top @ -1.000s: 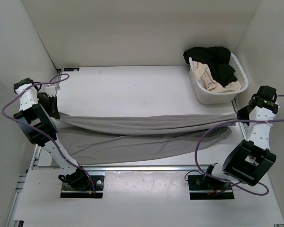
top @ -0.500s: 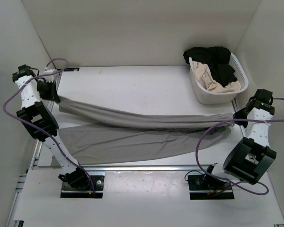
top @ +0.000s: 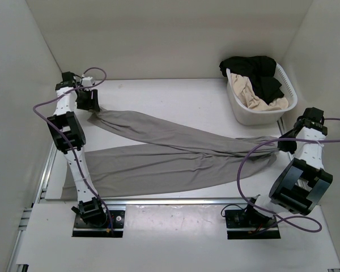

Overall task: Fold and stack the trousers
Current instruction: Fold the trousers

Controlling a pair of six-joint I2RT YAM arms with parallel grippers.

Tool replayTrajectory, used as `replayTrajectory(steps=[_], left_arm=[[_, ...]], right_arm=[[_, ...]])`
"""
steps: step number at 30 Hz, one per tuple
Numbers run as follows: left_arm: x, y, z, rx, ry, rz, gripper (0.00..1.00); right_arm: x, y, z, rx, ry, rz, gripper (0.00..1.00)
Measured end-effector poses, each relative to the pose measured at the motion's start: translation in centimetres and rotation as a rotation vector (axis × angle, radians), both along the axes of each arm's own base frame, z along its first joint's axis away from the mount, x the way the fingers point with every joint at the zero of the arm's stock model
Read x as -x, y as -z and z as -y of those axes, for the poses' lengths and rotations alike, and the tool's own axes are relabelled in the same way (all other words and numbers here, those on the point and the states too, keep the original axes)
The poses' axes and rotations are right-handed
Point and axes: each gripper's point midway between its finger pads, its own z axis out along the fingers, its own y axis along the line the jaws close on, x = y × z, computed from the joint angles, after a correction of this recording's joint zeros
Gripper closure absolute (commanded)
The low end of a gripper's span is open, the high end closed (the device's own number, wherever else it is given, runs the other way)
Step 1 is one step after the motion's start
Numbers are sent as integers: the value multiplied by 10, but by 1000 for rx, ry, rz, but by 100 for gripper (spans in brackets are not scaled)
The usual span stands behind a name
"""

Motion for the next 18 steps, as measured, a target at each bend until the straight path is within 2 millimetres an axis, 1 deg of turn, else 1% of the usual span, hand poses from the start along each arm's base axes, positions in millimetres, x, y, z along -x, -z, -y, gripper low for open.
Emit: replayTrajectory(steps=[2,3,8,11,13,16,18], left_arm=[[-4,-7,-12,-40,-33,28,29],[-3,-9,-19,-57,-51,33,29],[16,-16,-44,-85,-123,29,29],[30,-9,-56,-97,-155,2,28],[40,2,-58,-98,-166,-33,28],[52,21,-52,-81,-158,-91,27],[48,19,-49,-70,-155,-80,26]], right_arm=[[1,0,0,0,-4,-3,100],[1,1,-1,0,-4,-4,100],[3,3,-1,2,-10,-4,100],[5,4,-3,-1,-13,-6,100],[4,3,-3,-2,-16,-3,100],[4,3,-4,-3,-19,-3,100],[4,3,-4,-3,-23,-2,100]])
